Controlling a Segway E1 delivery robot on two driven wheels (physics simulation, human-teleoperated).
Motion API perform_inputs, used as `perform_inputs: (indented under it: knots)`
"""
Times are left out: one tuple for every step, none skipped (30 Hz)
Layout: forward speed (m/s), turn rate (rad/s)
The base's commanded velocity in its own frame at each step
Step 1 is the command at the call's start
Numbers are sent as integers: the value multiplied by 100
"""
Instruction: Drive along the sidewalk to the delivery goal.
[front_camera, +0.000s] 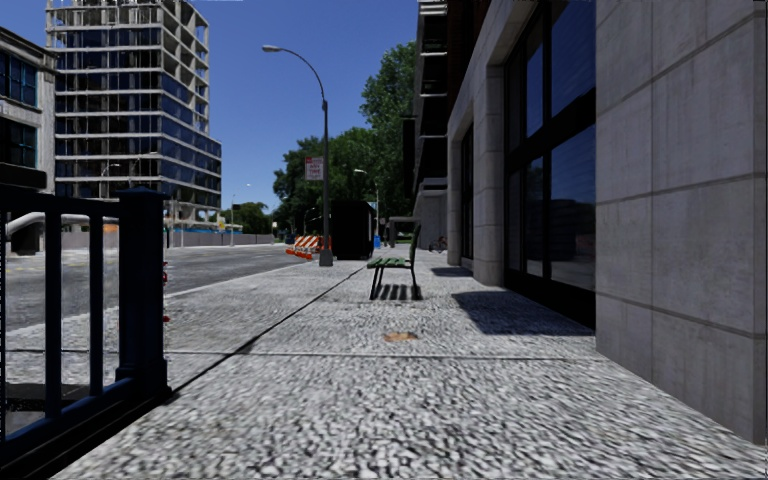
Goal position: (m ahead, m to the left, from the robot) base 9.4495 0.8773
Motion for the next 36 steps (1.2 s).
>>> perform_inputs:
  knots:
    - [172,32]
    - [172,30]
    - [172,25]
    - [172,20]
    - [172,20]
    - [172,19]
    - [172,19]
    - [172,19]
    - [172,19]
    - [172,19]
    - [172,24]
    - [172,27]
    - [172,29]
    - [172,29]
    - [172,29]
    - [172,29]
    - [168,30]
    - [159,36]
    - [156,40]
    - [156,40]
    - [155,41]
    - [155,42]
    - [154,43]
    - [154,43]
    - [154,43]
    - [154,43]
    - [154,43]
    - [154,43]
    - [154,43]
    - [154,43]
    - [154,43]
    - [154,43]
    - [154,43]
    - [154,43]
    - [154,43]
    - [154,43]
